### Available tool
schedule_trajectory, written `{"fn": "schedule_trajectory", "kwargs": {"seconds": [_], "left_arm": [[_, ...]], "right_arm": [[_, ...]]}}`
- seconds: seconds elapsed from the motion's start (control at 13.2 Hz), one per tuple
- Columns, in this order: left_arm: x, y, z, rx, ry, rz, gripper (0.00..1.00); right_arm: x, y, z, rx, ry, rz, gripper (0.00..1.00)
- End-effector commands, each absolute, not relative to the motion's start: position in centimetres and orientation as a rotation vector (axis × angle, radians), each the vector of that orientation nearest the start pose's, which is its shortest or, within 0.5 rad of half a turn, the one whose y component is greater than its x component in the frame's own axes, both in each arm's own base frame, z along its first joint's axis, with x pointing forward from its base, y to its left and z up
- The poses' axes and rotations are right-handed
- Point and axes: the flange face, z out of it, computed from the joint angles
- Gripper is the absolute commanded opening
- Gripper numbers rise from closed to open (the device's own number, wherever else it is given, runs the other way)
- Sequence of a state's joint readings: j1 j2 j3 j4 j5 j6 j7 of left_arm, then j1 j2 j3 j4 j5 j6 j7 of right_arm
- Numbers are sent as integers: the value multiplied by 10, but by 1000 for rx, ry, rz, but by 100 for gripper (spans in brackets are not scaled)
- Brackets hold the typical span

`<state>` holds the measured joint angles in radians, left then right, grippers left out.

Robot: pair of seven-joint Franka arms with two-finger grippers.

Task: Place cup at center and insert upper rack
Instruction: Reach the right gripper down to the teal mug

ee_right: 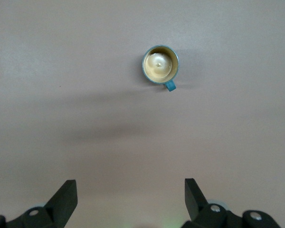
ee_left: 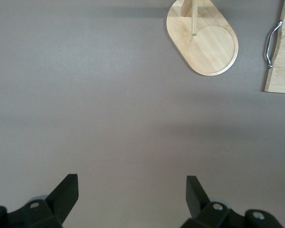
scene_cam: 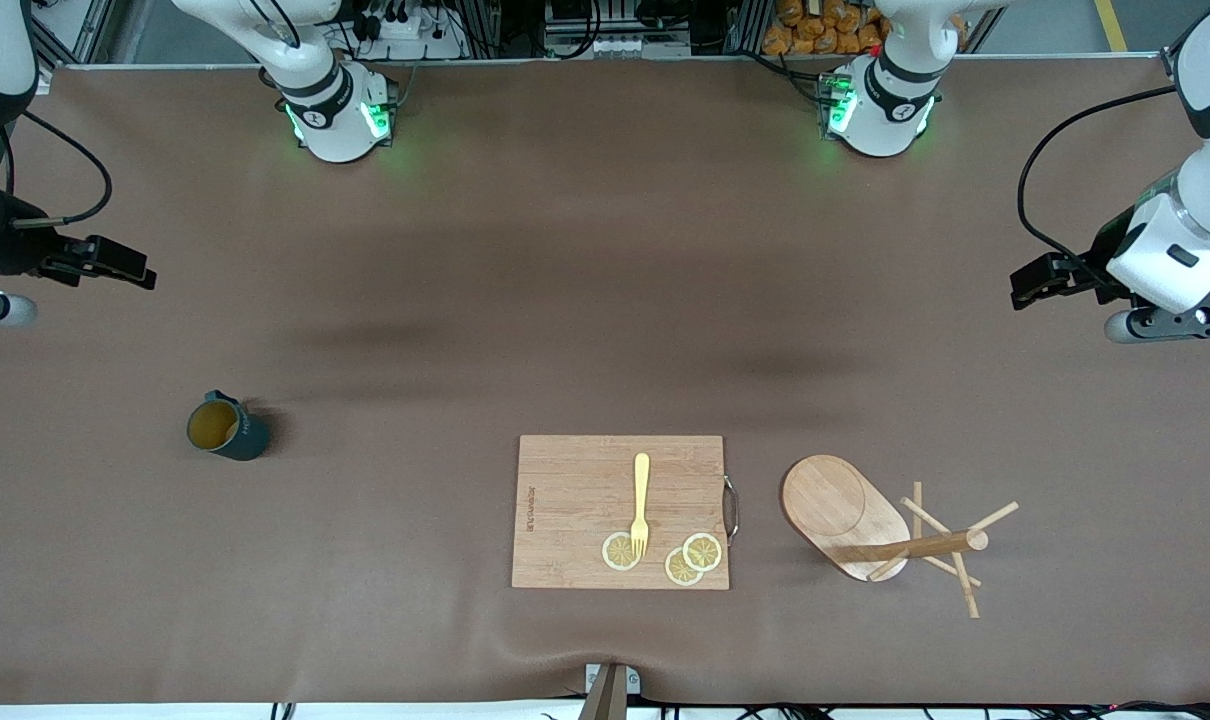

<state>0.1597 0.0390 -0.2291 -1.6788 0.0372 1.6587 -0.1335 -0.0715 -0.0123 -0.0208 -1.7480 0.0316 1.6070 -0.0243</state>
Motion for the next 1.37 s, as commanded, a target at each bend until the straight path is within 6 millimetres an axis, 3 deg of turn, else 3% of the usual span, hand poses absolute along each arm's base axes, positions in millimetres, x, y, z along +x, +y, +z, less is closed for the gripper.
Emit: {"fn": "schedule_trajectory", "kwargs": {"seconds": [0.0,0.3,0.68,0.91,1.29], "left_arm": [[564,-33,563,-3120,-97,94,100],[563,-32,566,-3120,-100,87,100],[564,-32,564,-3121,-100,87,100],[565,-34,567,-3120,-95,78,100],[569,-38,564,-3125,-99,61,100]], "right_arm": [[558,-46,543,-3103,122,160,100],[594,-47,500,-3106,121,60,100],[641,-47,408,-3109,117,-14,100],[651,-38,362,-3112,86,22,100],[657,-40,317,-3116,74,55,100]]}}
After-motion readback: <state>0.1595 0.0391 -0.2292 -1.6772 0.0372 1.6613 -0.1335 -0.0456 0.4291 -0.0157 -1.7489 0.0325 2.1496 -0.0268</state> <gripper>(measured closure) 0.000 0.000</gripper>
